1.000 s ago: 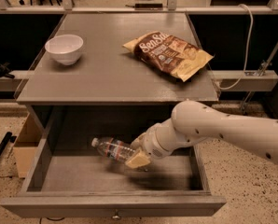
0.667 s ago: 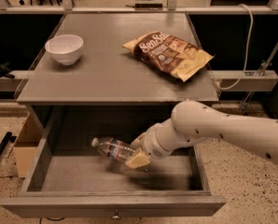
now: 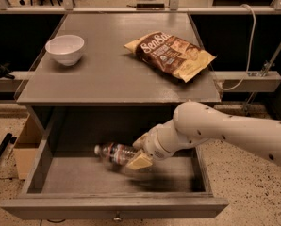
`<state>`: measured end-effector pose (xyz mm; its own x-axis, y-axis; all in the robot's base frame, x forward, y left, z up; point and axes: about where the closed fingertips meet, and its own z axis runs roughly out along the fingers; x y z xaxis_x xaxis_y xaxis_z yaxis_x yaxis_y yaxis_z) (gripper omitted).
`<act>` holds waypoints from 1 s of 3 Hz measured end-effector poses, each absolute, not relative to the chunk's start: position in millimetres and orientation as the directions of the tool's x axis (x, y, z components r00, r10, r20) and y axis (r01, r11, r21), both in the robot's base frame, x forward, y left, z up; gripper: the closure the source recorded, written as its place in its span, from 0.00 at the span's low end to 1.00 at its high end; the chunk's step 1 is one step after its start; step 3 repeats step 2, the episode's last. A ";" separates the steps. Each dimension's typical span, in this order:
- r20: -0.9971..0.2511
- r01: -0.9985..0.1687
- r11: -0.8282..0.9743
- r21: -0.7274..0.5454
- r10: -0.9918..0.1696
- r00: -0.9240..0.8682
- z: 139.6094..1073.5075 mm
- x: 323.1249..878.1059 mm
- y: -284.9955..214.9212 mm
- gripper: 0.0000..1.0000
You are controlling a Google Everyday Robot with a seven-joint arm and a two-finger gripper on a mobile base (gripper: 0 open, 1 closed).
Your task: Place water bottle into top drawer
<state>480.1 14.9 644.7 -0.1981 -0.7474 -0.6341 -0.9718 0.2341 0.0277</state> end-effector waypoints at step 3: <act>-0.634 -0.972 0.234 0.028 -0.747 -0.198 644.7 480.1 15.0 0.00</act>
Offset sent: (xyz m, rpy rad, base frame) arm 0.0000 0.0000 0.0000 0.0000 0.0000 0.0000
